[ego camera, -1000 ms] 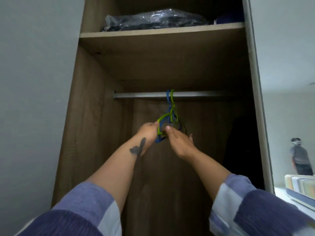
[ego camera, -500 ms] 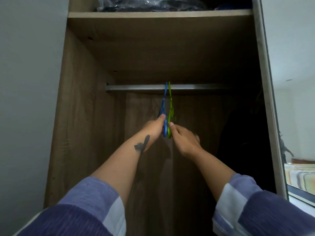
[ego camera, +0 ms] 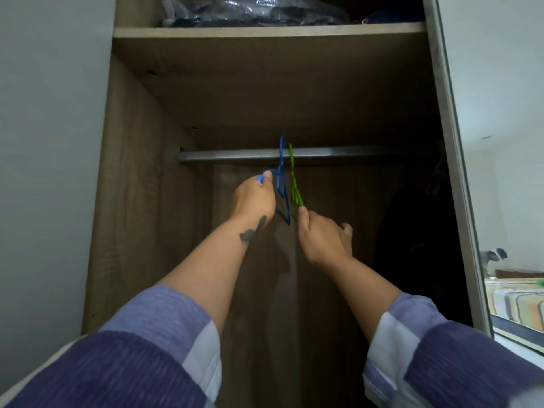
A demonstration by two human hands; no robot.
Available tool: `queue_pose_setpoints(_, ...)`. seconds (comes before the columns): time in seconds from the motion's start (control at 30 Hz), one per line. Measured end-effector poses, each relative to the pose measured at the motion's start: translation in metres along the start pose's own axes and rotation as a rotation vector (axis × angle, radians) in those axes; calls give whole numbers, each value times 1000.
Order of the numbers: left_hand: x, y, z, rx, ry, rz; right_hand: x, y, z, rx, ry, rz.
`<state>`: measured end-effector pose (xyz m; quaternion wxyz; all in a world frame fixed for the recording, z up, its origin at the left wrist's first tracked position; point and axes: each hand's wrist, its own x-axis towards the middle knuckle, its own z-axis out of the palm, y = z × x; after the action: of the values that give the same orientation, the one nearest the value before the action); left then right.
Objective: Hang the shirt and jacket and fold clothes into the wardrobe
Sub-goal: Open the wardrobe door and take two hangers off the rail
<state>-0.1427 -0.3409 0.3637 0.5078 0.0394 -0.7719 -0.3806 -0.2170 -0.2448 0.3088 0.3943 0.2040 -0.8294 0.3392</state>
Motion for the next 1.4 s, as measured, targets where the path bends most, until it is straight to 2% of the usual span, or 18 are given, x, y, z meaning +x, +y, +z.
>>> queue_pose_setpoints(0.67,7,2,-24,200,60,75,-5,-15,-8,-24,-43,-11)
queue_pose_setpoints(0.97,-35,-38,-24,82,205,121,-19,-18,-7,-16,-49,34)
queue_pose_setpoints(1.07,-60,-53,-24,89,220,156,-34,-17,-1,169,-94,133)
queue_pose_setpoints(1.2,-102,-72,-16,124,238,162,-58,-24,22,626,-296,386)
queue_pose_setpoints(1.27,-131,-83,-11,130,231,188,-67,-31,28,787,-435,393)
queue_pose_setpoints(1.4,-194,-96,-3,194,200,195,-88,-40,25,932,-607,256)
